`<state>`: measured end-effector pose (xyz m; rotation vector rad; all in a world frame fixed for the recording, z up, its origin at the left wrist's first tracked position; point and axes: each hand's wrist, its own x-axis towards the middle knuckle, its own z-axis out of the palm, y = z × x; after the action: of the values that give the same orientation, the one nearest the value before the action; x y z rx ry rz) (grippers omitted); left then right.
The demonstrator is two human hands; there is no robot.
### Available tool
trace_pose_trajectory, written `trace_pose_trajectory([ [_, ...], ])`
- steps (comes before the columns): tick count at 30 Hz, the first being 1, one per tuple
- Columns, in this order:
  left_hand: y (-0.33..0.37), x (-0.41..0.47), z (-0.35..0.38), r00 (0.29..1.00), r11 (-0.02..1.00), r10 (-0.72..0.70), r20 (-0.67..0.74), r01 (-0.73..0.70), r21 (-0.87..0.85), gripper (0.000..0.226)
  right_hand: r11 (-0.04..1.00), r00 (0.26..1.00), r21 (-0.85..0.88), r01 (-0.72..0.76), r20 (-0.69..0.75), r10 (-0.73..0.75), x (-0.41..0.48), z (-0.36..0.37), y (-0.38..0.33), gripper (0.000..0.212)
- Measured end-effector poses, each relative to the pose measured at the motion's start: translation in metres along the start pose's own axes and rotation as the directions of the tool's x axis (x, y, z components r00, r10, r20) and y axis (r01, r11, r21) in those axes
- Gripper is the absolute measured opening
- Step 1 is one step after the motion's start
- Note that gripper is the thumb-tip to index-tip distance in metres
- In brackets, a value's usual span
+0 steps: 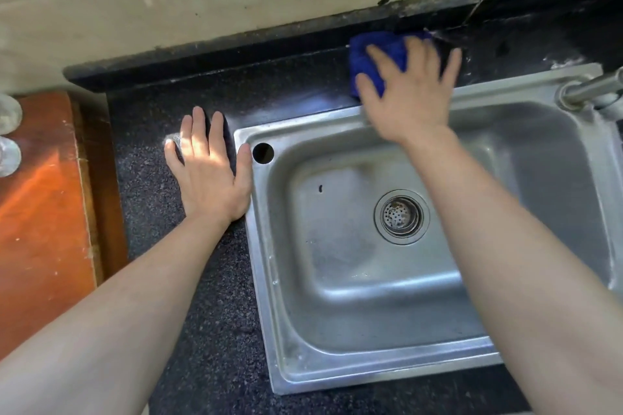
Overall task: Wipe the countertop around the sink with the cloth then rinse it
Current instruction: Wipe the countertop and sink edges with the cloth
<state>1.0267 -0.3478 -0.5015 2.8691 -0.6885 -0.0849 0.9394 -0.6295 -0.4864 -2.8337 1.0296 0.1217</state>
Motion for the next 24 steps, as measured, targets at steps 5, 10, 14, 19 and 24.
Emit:
trace_pose_trajectory([
  [5,0.001,0.0,0.001,1.0,1.0,-0.006,-0.006,0.006,0.0,0.066,0.964,0.964,0.031,-0.266,0.023,0.265,0.01,-0.012,0.069,0.06],
  [10,0.001,0.001,0.001,1.0,1.0,0.003,-0.013,-0.003,-0.002,0.066,0.867,0.874,0.114,-0.486,0.066,0.481,0.02,-0.008,0.037,0.061],
  [14,0.001,0.0,0.001,1.0,1.0,0.005,-0.009,-0.005,-0.012,0.067,0.926,0.929,0.08,-0.369,0.07,0.364,0.008,-0.003,-0.039,0.062],
  [19,0.0,0.0,0.003,1.0,1.0,0.015,-0.025,-0.016,-0.017,0.068,0.996,0.996,0.08,0.047,0.071,-0.053,-0.022,0.011,-0.108,0.059],
  [24,0.0,0.0,0.002,1.0,1.0,0.009,-0.003,-0.009,0.0,0.072,0.972,0.971,0.04,0.231,-0.065,-0.228,-0.011,0.016,-0.047,0.055],
])
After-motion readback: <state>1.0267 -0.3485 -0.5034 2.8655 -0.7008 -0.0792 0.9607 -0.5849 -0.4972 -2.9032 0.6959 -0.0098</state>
